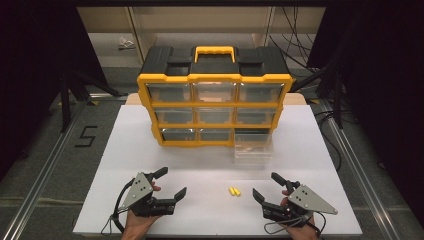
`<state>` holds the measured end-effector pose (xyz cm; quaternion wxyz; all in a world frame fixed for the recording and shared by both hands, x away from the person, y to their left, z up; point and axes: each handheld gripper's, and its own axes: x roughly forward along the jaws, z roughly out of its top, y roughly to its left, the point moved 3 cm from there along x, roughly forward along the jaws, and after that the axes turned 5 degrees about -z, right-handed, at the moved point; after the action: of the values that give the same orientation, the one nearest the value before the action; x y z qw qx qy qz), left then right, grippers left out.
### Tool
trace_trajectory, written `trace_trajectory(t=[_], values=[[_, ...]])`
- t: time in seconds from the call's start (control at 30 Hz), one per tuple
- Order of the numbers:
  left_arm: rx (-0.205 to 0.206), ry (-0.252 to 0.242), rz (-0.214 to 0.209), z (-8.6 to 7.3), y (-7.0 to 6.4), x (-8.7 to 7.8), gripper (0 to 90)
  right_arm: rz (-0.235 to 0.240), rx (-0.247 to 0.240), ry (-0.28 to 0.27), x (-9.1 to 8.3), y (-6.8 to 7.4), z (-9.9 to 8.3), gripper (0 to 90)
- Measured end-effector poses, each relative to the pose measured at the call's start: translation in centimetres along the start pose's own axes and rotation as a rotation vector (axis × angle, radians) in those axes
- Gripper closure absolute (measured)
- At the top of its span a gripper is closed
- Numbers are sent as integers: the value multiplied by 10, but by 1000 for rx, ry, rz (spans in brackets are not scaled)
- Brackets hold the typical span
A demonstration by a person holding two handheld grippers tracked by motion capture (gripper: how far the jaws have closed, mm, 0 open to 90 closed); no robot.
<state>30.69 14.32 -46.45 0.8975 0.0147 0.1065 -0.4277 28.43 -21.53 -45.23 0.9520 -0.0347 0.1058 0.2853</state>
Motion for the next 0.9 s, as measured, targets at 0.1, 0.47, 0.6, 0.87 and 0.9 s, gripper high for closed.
trace_trajectory(t=[0.1, 0.47, 0.6, 0.87, 0.9], values=[[-2, -4, 1, 0, 0, 0, 124, 1, -2, 5, 0, 0, 0, 228], [-5, -15, 1, 1, 0, -1, 125, 14, -21, 17, 1, 3, 0, 238], [-6, -22, 1, 1, 0, -1, 127, 23, -33, 27, 2, 4, 0, 237], [-10, -26, 4, 1, 1, -1, 128, 28, -37, 76, 6, 5, 3, 244], [-10, -25, 3, 1, 1, -1, 128, 31, -34, 94, 7, 4, 3, 246]])
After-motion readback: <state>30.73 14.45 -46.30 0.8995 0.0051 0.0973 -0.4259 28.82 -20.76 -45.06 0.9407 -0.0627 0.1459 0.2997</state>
